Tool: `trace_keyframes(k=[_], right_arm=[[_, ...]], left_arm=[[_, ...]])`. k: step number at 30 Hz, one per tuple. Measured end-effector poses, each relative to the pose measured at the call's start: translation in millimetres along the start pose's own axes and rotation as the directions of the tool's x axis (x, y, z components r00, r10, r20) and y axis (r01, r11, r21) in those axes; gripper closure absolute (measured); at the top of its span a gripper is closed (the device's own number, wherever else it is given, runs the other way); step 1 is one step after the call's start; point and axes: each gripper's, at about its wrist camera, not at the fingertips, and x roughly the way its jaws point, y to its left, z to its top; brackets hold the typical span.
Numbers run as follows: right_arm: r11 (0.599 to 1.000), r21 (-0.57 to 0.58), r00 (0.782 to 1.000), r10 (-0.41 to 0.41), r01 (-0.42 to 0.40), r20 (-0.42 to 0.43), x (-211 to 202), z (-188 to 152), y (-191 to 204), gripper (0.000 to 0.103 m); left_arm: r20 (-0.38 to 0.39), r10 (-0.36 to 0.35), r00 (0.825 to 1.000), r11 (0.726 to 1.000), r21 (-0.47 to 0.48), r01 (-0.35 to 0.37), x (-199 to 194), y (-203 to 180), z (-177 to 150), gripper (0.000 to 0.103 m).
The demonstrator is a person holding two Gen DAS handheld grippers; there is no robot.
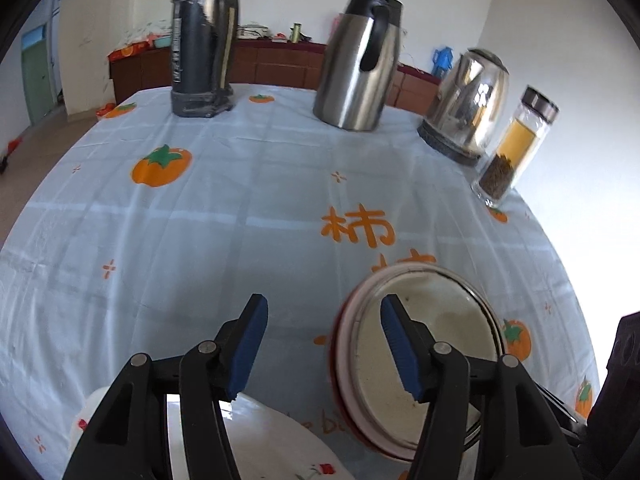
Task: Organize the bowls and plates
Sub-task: 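Close the right gripper on the bowl stack rim and lift it, then lift the nested bowls with the right gripper and swing toward the floral plates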
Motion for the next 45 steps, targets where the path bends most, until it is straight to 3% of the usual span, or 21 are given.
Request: trace_keyframes(k=[6, 12, 22, 31, 34, 37, 40, 42, 45], right_arm=[[0.999, 0.032, 1.0, 0.005, -0.004, -0.026, -0.2, 2.0, -6.0, 0.067], [0.999, 0.049, 0.999, -0.002, 0.005, -0.044, -3.7, 3.5, -6.9, 0.075], [0.989, 0.119, 0.996, -0.08, 0.085, -0.047, -27.4, 3.4, -19.7, 0.077], [0.971, 0.205, 0.991, -0.111, 0.123, -0.072, -84.8, -37.9, -56.2, 0.076], [0.963, 0.243, 0.992, -0.101, 0.115, -0.069, -102.9, -49.4, -67.0, 0.073], [0.962, 0.258, 0.996, -0.089, 0.089, -0.015, -116.5, -53.4, -70.3, 0.071], [0.974, 0.211, 0.993, -0.1, 0.084, 0.068, -133.2, -55.1, -59.3, 0.059], [0.979, 0.153, 0.974, -0.162, 0.138, 0.158, -146.5, -59.4, -45.2, 0.035], [0.973, 0.102, 0.95, -0.225, 0.207, 0.218, -151.0, -66.0, -32.6, 0.032]], left_arm=[[-0.044, -0.048, 0.998, 0.998, 0.036, 0.05, 9.6, -17.8, -6.7, 0.042], [-0.071, -0.026, 0.997, 0.999, 0.024, 0.028, 19.7, -22.0, -14.3, 0.045], [-0.135, -0.087, 0.987, 0.996, 0.021, 0.091, 23.3, -39.5, -22.7, 0.047], [-0.198, -0.158, 0.967, 0.969, 0.155, 0.19, 0.5, -98.0, -54.0, 0.047], [-0.222, -0.178, 0.959, 0.964, 0.157, 0.216, -3.9, -108.5, -63.3, 0.047], [-0.18, -0.158, 0.971, 0.966, 0.175, 0.189, -13.6, -111.4, -66.4, 0.047], [-0.074, -0.105, 0.992, 0.969, 0.218, 0.119, -33.8, -109.4, -67.8, 0.046], [-0.004, -0.07, 0.998, 0.968, 0.239, 0.069, -47.6, -106.2, -70.2, 0.041], [0.02, -0.048, 0.999, 0.972, 0.233, 0.042, -48.9, -100.3, -71.8, 0.04]])
